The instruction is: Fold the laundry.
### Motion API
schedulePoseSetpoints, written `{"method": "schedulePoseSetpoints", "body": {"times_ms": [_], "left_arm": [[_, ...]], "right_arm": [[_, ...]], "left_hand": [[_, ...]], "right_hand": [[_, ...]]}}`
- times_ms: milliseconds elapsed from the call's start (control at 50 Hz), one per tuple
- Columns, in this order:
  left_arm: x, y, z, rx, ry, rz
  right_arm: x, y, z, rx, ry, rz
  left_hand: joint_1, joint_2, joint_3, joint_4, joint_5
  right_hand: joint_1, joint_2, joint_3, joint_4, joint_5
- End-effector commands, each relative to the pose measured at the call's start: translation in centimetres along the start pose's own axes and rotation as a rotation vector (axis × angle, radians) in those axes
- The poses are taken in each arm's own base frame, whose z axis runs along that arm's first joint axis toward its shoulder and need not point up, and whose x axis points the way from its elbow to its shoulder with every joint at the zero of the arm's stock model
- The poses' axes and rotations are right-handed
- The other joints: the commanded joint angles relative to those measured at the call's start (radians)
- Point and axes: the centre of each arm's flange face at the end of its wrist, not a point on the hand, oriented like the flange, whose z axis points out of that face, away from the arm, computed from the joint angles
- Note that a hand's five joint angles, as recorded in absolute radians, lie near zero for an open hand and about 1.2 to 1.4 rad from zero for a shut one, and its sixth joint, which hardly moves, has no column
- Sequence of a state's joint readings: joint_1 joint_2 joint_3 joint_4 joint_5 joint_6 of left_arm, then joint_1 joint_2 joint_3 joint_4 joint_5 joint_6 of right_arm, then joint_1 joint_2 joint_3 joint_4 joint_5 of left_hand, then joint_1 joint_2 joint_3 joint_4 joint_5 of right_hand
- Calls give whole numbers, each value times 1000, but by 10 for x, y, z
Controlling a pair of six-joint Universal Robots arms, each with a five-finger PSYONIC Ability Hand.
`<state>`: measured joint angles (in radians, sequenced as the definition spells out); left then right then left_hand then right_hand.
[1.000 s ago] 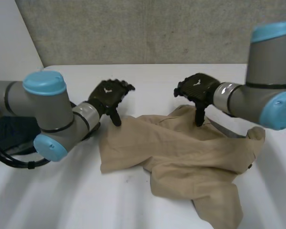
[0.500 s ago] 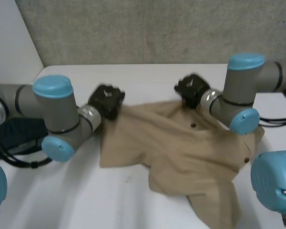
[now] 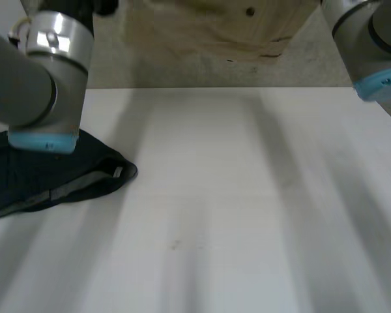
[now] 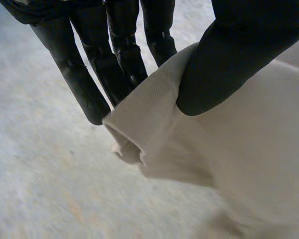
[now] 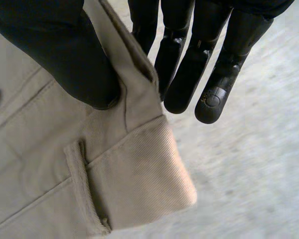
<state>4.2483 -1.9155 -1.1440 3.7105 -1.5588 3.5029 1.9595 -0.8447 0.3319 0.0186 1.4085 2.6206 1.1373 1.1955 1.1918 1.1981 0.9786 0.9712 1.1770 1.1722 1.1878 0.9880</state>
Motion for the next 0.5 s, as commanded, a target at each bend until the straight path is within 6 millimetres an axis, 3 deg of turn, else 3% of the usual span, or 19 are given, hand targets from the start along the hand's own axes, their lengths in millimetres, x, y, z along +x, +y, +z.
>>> {"method": "schedulePoseSetpoints", "body": {"times_ms": [20,40,120,180,280,340,420,440,500], "left_arm": [[31,55,-80,-284,133,-17],[39,67,-100,-347,165,-19],[50,91,-147,-495,229,-16],[55,98,-171,-568,263,-13],[61,100,-214,-738,350,-11],[59,96,-224,-803,374,-10],[50,86,-229,-880,372,-6],[46,82,-228,-894,360,-3],[35,78,-215,-873,313,0]], "right_arm": [[-43,51,-60,-295,-247,118],[-49,59,-69,-333,-271,127],[-79,92,-118,-510,-388,157],[-97,108,-155,-616,-475,161],[-115,118,-199,-704,-597,137],[-115,112,-213,-709,-635,123],[-104,105,-220,-702,-626,108],[-102,104,-220,-700,-623,108],[-96,96,-221,-673,-615,108]], "left_hand": [[259,201,204,198,243],[259,201,204,198,243],[116,58,61,55,100],[31,-28,-24,-30,15],[-174,-233,-229,-235,-190],[-342,-400,-396,-403,-358],[-732,-790,-787,-793,-748],[-861,-919,-915,-922,-877],[-906,-964,-961,-967,-922]], "right_hand": [[425,219,224,209,234],[425,219,224,209,234],[425,219,224,209,234],[425,219,224,209,234],[425,219,224,209,234],[425,219,224,209,234],[425,219,224,209,234],[425,219,224,209,234],[425,219,224,209,234]]}}
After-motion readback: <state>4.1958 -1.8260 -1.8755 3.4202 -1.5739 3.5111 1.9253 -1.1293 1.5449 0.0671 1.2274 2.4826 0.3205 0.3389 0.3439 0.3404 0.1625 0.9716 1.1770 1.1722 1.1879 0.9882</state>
